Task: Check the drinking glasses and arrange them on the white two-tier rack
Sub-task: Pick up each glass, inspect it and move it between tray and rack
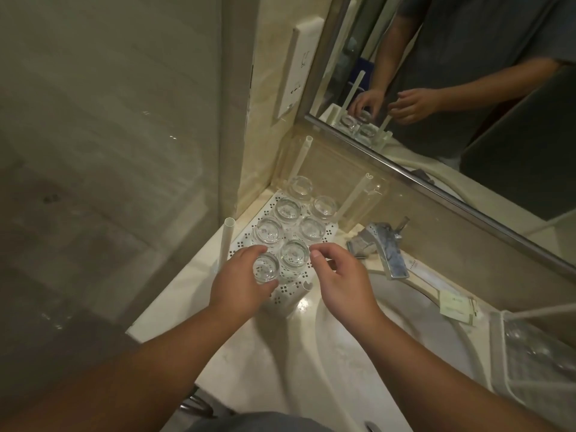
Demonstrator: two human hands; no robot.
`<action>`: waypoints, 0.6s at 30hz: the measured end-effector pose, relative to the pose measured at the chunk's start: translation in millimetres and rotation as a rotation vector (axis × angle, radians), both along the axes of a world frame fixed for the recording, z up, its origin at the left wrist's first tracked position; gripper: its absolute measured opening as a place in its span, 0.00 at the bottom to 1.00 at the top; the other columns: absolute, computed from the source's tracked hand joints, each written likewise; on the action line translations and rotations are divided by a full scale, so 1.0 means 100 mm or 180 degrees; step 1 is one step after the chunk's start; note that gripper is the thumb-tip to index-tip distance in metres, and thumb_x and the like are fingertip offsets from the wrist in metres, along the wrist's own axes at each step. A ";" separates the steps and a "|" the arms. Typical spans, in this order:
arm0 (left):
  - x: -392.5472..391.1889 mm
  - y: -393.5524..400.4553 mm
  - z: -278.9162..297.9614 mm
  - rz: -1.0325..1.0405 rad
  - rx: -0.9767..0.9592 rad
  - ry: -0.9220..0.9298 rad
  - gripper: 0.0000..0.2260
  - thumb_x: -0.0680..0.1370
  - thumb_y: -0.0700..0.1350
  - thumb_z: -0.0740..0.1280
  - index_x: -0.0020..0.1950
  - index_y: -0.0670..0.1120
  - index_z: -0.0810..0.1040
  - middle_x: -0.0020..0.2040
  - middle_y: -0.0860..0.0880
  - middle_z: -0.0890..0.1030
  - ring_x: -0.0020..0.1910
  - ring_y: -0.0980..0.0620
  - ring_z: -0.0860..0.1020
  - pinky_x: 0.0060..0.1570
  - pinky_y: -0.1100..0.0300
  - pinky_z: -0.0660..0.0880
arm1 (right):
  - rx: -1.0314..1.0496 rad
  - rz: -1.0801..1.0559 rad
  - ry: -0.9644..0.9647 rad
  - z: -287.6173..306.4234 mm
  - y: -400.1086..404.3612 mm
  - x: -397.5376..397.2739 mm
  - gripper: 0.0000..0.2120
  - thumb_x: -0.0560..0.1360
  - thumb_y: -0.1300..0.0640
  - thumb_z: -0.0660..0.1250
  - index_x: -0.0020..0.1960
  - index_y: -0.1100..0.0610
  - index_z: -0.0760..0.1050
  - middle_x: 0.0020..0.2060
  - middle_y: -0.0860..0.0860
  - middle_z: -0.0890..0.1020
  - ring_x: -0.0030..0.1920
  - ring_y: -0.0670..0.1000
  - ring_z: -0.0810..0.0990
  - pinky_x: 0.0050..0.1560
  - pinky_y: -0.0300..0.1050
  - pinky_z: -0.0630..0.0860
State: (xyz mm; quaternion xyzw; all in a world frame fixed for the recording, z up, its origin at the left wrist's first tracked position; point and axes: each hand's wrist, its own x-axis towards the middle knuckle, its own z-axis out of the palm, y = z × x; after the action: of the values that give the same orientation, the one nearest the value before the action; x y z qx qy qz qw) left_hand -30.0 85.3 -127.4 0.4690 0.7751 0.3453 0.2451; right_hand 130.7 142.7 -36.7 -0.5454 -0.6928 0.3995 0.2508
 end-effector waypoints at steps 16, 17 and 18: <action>-0.02 -0.02 1.02 0.0121 0.0792 0.0348 0.25 0.64 0.56 0.79 0.59 0.58 0.79 0.54 0.64 0.77 0.49 0.64 0.74 0.46 0.69 0.69 | -0.0607 -0.0483 0.0628 0.08 -0.06 0.04 0.06 0.79 0.48 0.64 0.47 0.44 0.80 0.40 0.37 0.82 0.42 0.43 0.80 0.48 0.45 0.78; -0.02 0.00 1.12 0.0100 0.0839 0.0396 0.24 0.64 0.57 0.79 0.59 0.58 0.79 0.53 0.64 0.77 0.48 0.65 0.72 0.44 0.73 0.66 | -0.0659 -0.0539 0.0701 0.12 -0.06 0.03 0.06 0.79 0.48 0.64 0.48 0.45 0.80 0.41 0.39 0.82 0.41 0.44 0.81 0.46 0.45 0.78; -0.02 0.02 1.23 0.0085 0.0889 0.0423 0.24 0.64 0.58 0.78 0.59 0.59 0.79 0.53 0.63 0.78 0.47 0.65 0.72 0.44 0.76 0.64 | -0.0737 -0.0600 0.0801 0.15 -0.06 0.02 0.06 0.80 0.49 0.64 0.49 0.46 0.80 0.42 0.42 0.83 0.40 0.44 0.81 0.44 0.45 0.78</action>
State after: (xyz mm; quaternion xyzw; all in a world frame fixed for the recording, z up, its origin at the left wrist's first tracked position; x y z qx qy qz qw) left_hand -32.0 86.8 -4.8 0.5100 0.7402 0.4212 0.1211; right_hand 132.8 136.6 -21.5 -0.5788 -0.5513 0.5163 0.3073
